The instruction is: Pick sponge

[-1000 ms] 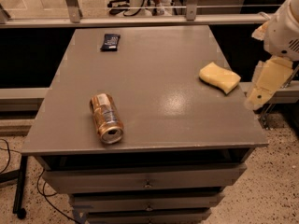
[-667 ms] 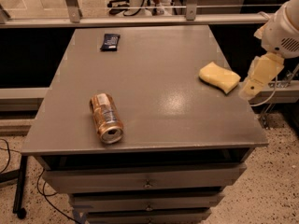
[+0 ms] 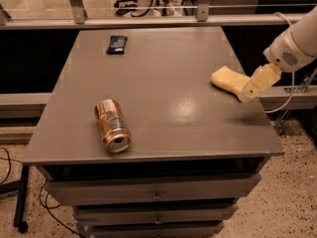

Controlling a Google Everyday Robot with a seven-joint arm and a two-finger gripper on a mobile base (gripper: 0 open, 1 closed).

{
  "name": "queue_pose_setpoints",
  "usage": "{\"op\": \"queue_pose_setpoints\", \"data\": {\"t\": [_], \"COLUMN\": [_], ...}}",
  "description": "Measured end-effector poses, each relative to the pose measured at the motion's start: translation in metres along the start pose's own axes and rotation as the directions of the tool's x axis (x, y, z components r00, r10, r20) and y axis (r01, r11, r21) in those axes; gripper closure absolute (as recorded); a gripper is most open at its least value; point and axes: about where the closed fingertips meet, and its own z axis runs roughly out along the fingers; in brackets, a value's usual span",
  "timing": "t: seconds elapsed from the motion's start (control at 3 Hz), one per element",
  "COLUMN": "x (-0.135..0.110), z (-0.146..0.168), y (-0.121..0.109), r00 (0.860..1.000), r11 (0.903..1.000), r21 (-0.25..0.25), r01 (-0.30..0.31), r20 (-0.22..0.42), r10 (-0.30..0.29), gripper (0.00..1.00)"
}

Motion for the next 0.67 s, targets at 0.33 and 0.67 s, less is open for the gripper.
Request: {"op": "queue_pose_setpoints", "data": {"t": [0.33, 0.67], "x": [0.001, -0.002], "z": [0.031, 0.052], "y": [-0.007, -0.005], "r00": [0.997, 0.992], "r11": [0.9971, 0.9931], "r21": [-0.042, -0.076], "r01": [-0.063, -0.089], "r20": [0.043, 0.081], "r10": [0.065, 0.095], "gripper": [0.0, 0.18]}}
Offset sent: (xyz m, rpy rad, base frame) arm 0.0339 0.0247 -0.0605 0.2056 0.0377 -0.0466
